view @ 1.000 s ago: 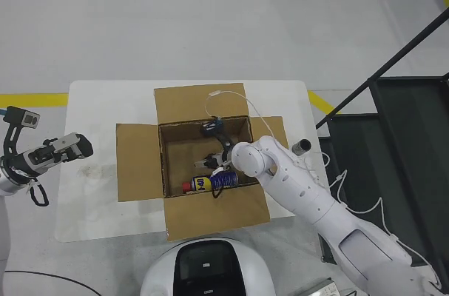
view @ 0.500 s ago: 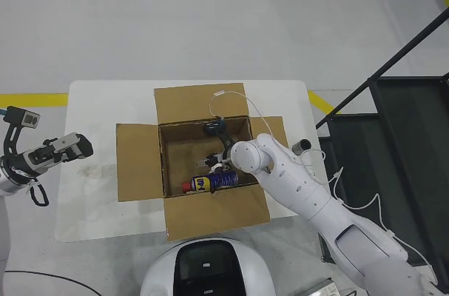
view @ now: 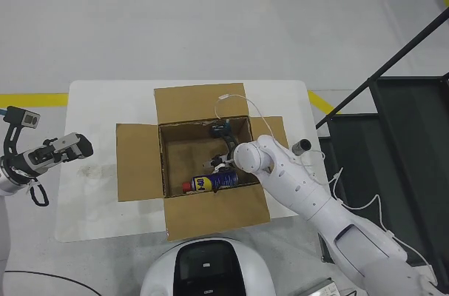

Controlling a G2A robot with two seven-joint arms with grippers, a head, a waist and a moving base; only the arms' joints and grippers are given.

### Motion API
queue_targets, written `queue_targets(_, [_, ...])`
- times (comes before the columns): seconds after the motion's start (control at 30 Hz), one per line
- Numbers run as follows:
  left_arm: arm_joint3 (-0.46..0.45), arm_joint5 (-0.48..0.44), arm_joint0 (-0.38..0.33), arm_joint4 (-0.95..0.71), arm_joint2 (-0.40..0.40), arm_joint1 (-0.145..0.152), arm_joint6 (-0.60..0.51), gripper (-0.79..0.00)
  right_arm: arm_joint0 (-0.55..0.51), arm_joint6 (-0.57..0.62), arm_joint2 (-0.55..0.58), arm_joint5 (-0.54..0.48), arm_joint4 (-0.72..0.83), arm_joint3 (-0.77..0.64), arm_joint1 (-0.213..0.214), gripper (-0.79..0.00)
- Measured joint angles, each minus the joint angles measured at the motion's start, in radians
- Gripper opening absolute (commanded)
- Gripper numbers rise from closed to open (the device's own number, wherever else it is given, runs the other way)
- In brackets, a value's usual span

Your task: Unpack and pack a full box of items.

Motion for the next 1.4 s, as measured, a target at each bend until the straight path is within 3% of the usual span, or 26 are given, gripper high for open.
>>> queue_targets(0.33, [0.000, 0.000, 0.000, 0.000, 0.000, 0.000, 0.000, 0.000, 0.029, -0.026, -0.038, -0.015, -0.002, 0.088, -0.029, 0.000])
queue_targets(0.43, [0.000, 0.000, 0.000, 0.000, 0.000, 0.000, 0.000, 0.000, 0.034, -0.046, -0.045, -0.016, -0.003, 0.114, -0.038, -0.058])
queue_targets(0.5, [0.000, 0.000, 0.000, 0.000, 0.000, 0.000, 0.000, 0.000, 0.037, -0.061, -0.048, -0.012, -0.004, 0.132, -0.043, -0.169])
queue_targets(0.53, [0.000, 0.000, 0.000, 0.000, 0.000, 0.000, 0.000, 0.000, 0.038, -0.066, -0.048, -0.009, -0.003, 0.139, -0.046, -0.188])
queue_targets(0.7, [0.000, 0.000, 0.000, 0.000, 0.000, 0.000, 0.000, 0.000, 0.044, -0.088, -0.055, 0.009, -0.005, 0.171, -0.059, -0.172])
queue_targets(0.77, [0.000, 0.000, 0.000, 0.000, 0.000, 0.000, 0.000, 0.000, 0.046, -0.092, -0.058, 0.009, -0.004, 0.183, -0.064, -0.286])
queue_targets(0.8, [0.000, 0.000, 0.000, 0.000, 0.000, 0.000, 0.000, 0.000, 0.047, -0.093, -0.059, 0.008, -0.004, 0.188, -0.066, -0.406])
queue_targets(0.97, [0.000, 0.000, 0.000, 0.000, 0.000, 0.000, 0.000, 0.000, 0.051, -0.089, -0.067, 0.007, -0.014, 0.198, -0.075, -0.751])
queue_targets(1.0, [0.000, 0.000, 0.000, 0.000, 0.000, 0.000, 0.000, 0.000, 0.052, -0.086, -0.068, 0.009, -0.018, 0.198, -0.077, -0.785])
queue_targets(1.23, [0.000, 0.000, 0.000, 0.000, 0.000, 0.000, 0.000, 0.000, 0.046, -0.072, -0.052, 0.030, -0.058, 0.145, -0.073, -0.785])
queue_targets(1.4, [0.000, 0.000, 0.000, 0.000, 0.000, 0.000, 0.000, 0.000, 0.007, -0.040, -0.001, 0.021, -0.103, 0.021, -0.047, -0.785])
